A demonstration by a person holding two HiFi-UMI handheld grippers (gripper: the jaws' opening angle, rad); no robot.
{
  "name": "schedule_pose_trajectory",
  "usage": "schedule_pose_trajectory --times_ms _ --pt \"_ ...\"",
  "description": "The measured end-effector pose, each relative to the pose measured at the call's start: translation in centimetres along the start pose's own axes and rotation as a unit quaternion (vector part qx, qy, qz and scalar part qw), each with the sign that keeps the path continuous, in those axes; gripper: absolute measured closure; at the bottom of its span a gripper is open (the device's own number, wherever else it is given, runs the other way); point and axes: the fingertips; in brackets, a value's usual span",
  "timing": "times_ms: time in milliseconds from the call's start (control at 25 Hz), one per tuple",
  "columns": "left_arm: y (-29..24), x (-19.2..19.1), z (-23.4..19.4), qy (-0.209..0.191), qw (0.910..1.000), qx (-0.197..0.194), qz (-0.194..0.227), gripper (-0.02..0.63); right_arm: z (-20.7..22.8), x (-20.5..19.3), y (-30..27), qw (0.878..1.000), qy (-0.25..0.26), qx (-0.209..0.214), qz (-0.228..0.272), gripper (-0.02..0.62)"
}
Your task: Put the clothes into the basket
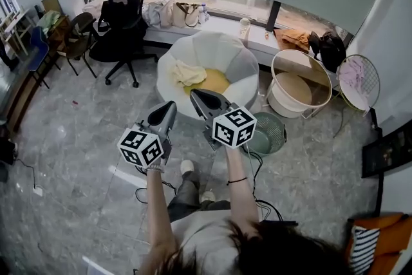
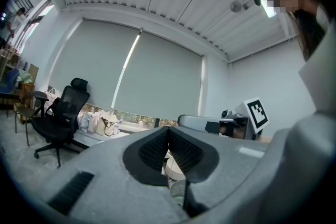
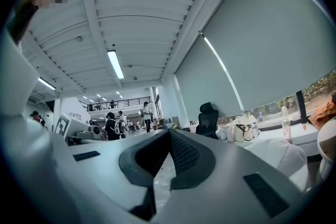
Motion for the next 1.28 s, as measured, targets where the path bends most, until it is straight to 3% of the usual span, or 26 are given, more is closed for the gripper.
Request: schedule_pose_trajectory --times_ms 1280 --pt "-14.4 -2.7 -17.1 0.042 0.9972 -0.035 -0.050 0.595 14.2 -5.2 -15.5 0.997 -0.030 -0.063 -0.043 0.586"
Point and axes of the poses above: the fingertips, and each gripper's own axes: y backward along the fingers, z to its right, x out of its top, and after that the axes turned 7 degrees about z, right-handed
